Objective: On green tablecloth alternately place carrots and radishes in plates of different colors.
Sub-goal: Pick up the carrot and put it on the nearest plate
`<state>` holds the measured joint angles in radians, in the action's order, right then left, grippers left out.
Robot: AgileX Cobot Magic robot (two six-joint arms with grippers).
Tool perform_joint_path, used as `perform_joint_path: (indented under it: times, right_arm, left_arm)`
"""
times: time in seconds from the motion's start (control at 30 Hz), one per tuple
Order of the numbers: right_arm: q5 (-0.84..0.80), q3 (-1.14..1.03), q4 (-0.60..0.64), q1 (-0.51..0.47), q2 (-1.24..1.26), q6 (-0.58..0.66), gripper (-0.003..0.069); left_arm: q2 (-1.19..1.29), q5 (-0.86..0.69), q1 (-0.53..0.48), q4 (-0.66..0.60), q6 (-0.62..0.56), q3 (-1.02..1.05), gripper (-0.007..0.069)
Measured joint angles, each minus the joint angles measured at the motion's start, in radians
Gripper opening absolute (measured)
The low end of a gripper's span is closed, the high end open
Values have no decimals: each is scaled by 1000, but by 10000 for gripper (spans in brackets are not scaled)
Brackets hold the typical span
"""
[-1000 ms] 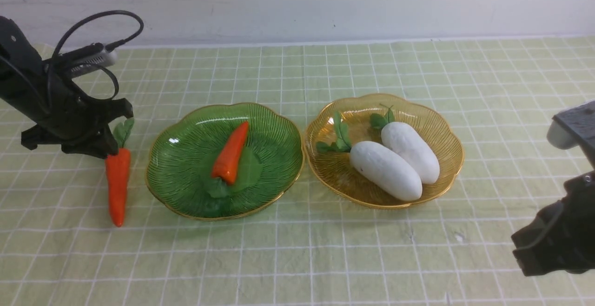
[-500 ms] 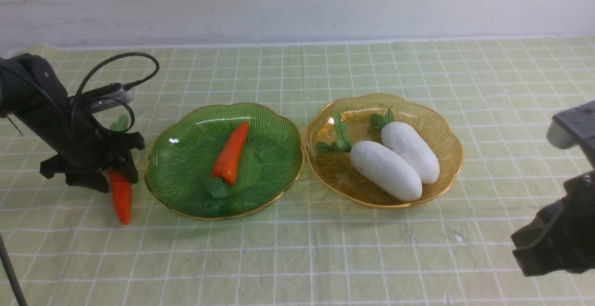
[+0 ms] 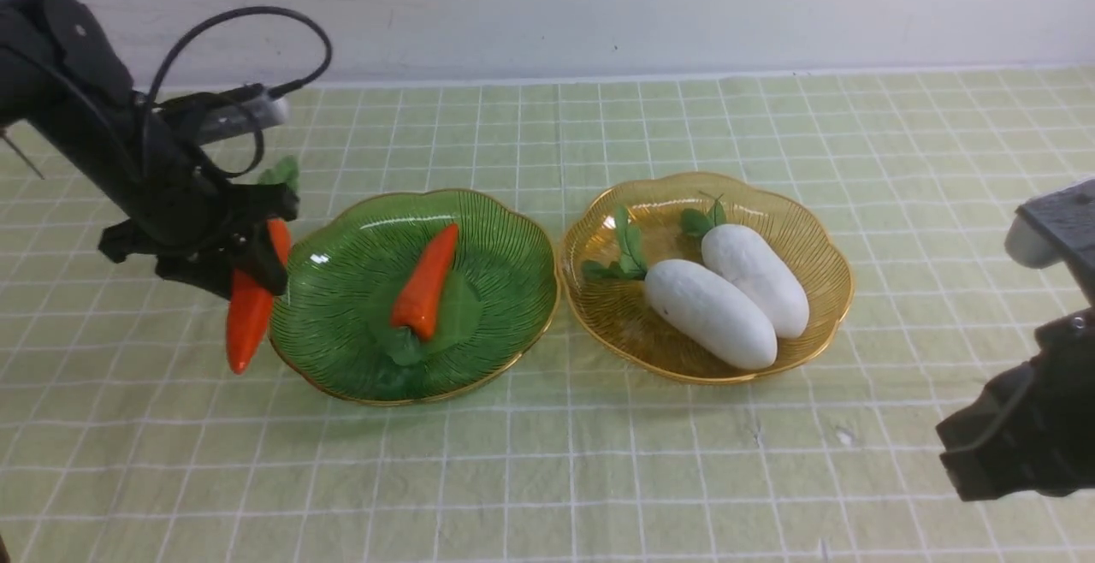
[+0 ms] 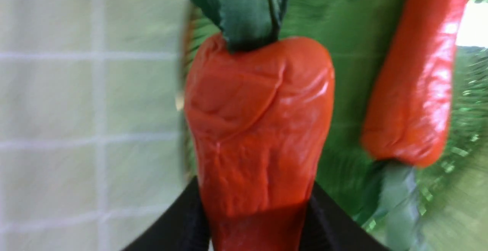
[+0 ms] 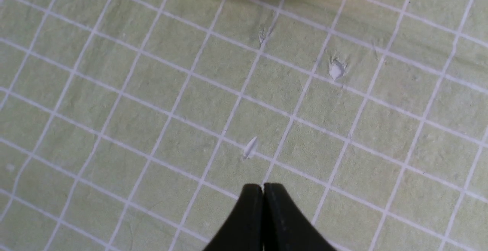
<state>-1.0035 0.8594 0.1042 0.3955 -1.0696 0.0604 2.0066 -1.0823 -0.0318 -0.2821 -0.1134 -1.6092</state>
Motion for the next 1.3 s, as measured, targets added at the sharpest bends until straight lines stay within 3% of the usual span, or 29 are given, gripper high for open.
perform_joint_path:
  times: [0.13, 0.33, 0.43, 0.63, 0.73, 0.93, 1.03, 1.13, 1.3]
  right_arm:
    - [2, 0, 5, 0, 11, 0, -15]
    - [-46, -1, 1, 0, 159, -47, -15]
    - [-81, -1, -15, 0, 256, -78, -15]
    - [-99, -5, -72, 0, 487, -101, -15]
    - [-17, -67, -85, 0, 626, -104, -15]
    - [339, -341, -63, 0, 829, -104, -15]
    - [497, -449, -60, 0, 857, -104, -15]
    - [611, -505, -59, 0, 861, -104, -15]
    - [651, -522, -59, 0, 861, -104, -15]
  left_arm:
    - [19, 88, 58, -4, -3, 0, 265]
    - [28, 118, 112, -4, -4, 0, 465]
    - [28, 118, 115, -4, -4, 0, 518]
    - [28, 118, 115, -4, -4, 0, 550]
    - [28, 118, 115, -4, -4, 0, 549]
    - [28, 116, 115, -4, -4, 0, 491]
    - [28, 110, 115, -4, -4, 0, 426]
    - [28, 94, 115, -3, -4, -9, 326]
    - [29, 36, 115, 19, -4, -84, 142]
